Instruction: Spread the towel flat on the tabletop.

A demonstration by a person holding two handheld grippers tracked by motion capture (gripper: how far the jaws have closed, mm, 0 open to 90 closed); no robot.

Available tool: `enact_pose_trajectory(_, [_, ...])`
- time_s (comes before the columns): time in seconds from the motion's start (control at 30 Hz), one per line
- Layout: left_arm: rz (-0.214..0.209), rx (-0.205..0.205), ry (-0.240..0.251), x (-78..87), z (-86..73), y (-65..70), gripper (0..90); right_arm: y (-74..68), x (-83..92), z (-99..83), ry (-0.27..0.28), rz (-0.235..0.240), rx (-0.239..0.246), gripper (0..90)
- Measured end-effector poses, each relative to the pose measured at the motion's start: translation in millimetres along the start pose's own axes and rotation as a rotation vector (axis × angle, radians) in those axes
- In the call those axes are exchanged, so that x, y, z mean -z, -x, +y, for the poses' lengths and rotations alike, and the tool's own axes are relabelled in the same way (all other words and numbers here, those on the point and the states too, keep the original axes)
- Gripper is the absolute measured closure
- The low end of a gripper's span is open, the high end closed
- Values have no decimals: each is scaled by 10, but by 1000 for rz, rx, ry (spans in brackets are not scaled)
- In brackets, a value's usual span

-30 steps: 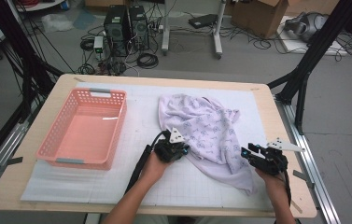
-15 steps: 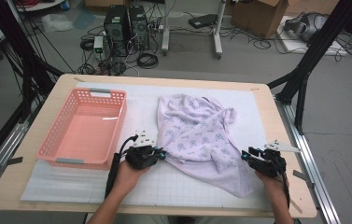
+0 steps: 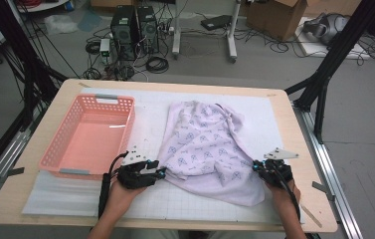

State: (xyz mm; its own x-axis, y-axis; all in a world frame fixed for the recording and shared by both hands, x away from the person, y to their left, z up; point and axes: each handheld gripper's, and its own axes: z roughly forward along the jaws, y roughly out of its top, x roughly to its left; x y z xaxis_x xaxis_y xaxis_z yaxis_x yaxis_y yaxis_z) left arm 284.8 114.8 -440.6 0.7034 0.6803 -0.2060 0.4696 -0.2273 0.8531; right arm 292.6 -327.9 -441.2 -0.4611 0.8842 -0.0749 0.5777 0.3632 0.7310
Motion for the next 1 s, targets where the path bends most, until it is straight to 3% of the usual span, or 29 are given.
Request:
enact_pose_trajectory(0.07, [2,-3,15,6,20,-10,446,115,116,-68,-11,-28,-30,872])
enact_pose_trajectory(0.17, [9,7,25,-35,60,-35,424,261,297,-217,-37,-56,-66,872])
enact_pose_trajectory(0.23, [12,0,23,-93,98,-45,418,309,375,-313,-47,-24,-81,862])
enact_pose_trajectory(0.27, [25,-10,24,-136,117,-43,416,312,403,-347,-36,0,-78,817])
enact_pose_trajectory(0.33, [51,-40,17,-249,151,-46,386,303,435,-371,8,6,-49,644])
enact_pose_trajectory(0.5, [99,-49,6,-468,235,-108,372,319,448,-230,123,54,-61,511])
enact_pose_trajectory(0.6, [135,-57,-15,-545,305,-159,350,316,353,-103,145,87,-73,448])
enact_pose_trajectory(0.7, [159,-19,-34,-601,358,-238,324,305,188,17,152,117,-96,368])
enact_pose_trajectory(0.77, [197,-2,-47,-644,375,-276,296,287,48,96,141,125,-109,292])
enact_pose_trajectory(0.83, [219,28,-62,-692,382,-313,241,250,-84,179,108,128,-83,272])
enact_pose_trajectory(0.93, [209,49,-100,-742,382,-345,247,195,-238,281,57,147,-47,250])
enact_pose_trajectory(1.0, [207,32,-114,-761,388,-341,254,171,-307,321,29,128,-27,249])
